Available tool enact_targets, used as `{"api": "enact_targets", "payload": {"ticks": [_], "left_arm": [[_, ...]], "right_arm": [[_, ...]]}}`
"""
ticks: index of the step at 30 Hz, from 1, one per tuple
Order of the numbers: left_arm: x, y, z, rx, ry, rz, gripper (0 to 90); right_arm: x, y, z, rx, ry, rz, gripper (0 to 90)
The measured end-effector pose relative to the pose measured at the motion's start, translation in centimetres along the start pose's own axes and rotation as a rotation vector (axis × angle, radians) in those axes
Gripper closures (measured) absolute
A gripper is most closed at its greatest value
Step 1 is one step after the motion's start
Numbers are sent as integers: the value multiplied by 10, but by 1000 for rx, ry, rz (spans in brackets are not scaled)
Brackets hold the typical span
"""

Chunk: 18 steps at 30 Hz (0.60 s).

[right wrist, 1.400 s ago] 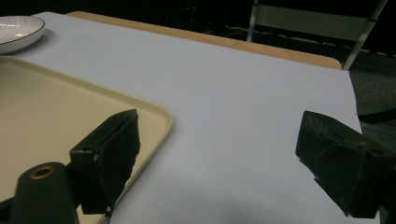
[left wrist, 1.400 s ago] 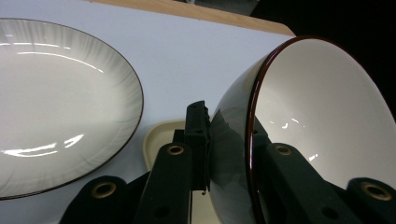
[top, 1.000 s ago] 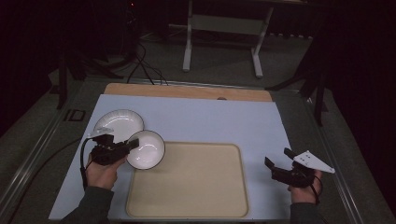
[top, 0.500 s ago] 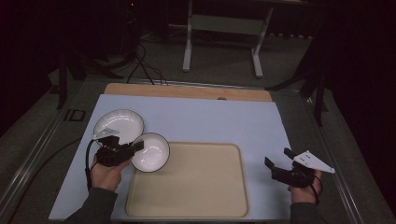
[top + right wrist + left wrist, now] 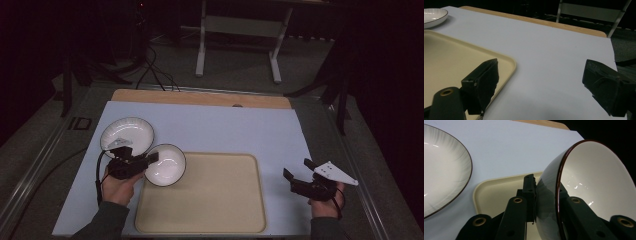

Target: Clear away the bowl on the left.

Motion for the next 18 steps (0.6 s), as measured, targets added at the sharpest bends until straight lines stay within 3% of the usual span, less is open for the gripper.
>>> {"api": "enact_targets", "payload": {"ticks": [18], "left_arm": [[-15,4,-12,14,41,-20,794]], "right_arm": [[0,0,0,2,1,0,133]]}}
Point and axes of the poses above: each handheld gripper's, and its own axes: z roughly backward along the jaws, y roughly out of its underside, x roughly to its left, the point moved 5 cm from there along -z, roughly forward along the jaws, and after that the axes turned 1 degree about -x, right-handed, at the moved point
